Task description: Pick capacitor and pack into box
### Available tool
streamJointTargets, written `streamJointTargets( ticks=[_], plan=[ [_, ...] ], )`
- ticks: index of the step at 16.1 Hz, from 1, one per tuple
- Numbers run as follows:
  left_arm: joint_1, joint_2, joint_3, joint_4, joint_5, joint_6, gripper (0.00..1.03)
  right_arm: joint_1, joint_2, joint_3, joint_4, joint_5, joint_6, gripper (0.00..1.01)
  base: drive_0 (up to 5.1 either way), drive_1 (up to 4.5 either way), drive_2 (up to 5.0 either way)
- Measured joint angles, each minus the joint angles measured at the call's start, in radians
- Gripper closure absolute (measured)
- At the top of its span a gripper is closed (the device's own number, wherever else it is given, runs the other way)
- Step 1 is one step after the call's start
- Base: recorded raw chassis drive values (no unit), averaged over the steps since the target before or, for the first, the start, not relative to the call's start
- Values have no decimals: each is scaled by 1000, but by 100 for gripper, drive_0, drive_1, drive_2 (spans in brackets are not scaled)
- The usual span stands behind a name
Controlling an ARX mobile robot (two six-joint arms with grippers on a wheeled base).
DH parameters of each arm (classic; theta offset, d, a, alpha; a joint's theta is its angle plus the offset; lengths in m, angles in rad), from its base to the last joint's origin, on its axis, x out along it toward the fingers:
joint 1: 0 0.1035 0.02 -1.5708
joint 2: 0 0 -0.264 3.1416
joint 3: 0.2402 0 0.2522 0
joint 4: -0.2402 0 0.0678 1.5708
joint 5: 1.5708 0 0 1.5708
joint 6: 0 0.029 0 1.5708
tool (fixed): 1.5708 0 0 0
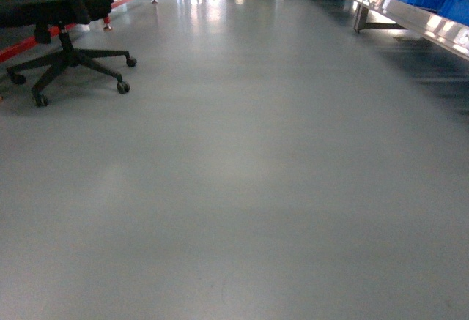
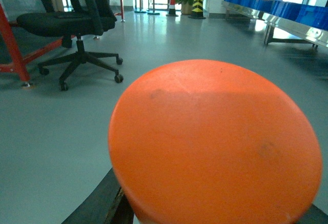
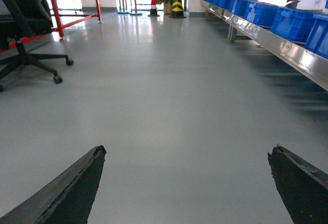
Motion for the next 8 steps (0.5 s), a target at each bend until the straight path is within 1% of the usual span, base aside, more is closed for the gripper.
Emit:
streamJointTargets(
  ticks=[4, 8],
  plan=[
    [0, 0, 0, 1, 0, 0, 59, 0, 0, 0, 0, 0, 0, 3, -491, 333, 139],
    [0, 0, 0, 3, 1, 0, 59, 0, 0, 0, 0, 0, 0, 3, -486, 259, 259]
  ],
)
